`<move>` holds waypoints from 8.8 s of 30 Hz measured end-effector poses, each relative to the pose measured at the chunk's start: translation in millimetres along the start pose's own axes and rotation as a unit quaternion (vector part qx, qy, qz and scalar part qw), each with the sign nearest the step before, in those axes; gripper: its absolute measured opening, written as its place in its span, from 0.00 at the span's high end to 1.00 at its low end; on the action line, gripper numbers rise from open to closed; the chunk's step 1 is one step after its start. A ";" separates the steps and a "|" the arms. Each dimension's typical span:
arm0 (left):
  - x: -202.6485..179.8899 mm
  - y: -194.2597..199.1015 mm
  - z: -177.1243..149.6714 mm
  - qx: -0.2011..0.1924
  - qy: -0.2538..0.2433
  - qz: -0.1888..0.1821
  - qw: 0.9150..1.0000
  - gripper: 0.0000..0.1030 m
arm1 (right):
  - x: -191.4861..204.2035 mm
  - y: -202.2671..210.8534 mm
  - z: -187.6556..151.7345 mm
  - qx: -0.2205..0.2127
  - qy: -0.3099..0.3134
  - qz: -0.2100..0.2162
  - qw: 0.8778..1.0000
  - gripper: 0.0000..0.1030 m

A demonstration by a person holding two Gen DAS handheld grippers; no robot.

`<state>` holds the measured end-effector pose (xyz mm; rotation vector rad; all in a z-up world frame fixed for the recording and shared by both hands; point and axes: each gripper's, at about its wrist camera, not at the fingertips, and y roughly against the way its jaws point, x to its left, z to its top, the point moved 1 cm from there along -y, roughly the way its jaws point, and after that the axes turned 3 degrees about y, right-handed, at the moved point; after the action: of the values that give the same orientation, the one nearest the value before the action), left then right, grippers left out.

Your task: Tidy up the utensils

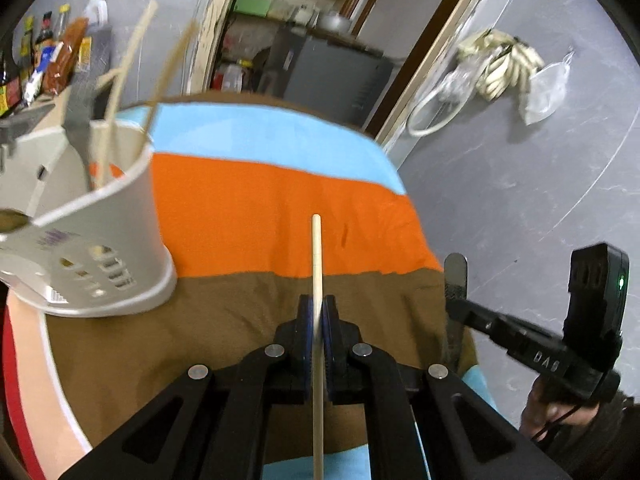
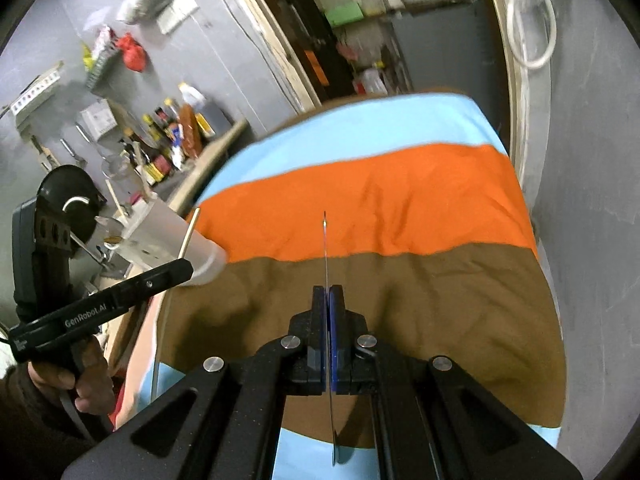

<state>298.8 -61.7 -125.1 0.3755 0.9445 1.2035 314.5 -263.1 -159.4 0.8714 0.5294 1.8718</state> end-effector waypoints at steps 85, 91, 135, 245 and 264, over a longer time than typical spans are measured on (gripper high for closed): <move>207.4 129.2 126.8 -0.294 0.063 0.046 0.953 0.95 | 246.7 -30.3 88.7 -0.168 0.093 -0.041 0.981 0.99; 210.7 129.1 121.5 -0.289 0.060 0.043 0.955 0.95 | 244.3 -33.0 84.7 -0.154 0.087 -0.043 0.983 0.99; 145.9 179.5 34.3 -0.186 -0.017 0.048 0.981 0.10 | 187.1 65.8 26.6 -0.178 0.041 -0.092 0.979 0.27; 33.8 283.7 -128.3 -0.236 -0.058 0.114 0.963 0.03 | 147.6 228.8 -89.1 -0.196 0.068 -0.123 0.971 0.02; 39.4 284.3 -133.6 -0.231 -0.054 0.113 0.965 0.03 | 147.8 229.2 -90.9 -0.193 0.068 -0.123 0.971 0.02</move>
<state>19.9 45.8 -20.6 0.1729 0.5105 1.5510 69.9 -229.2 -12.3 0.4030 0.3219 1.7324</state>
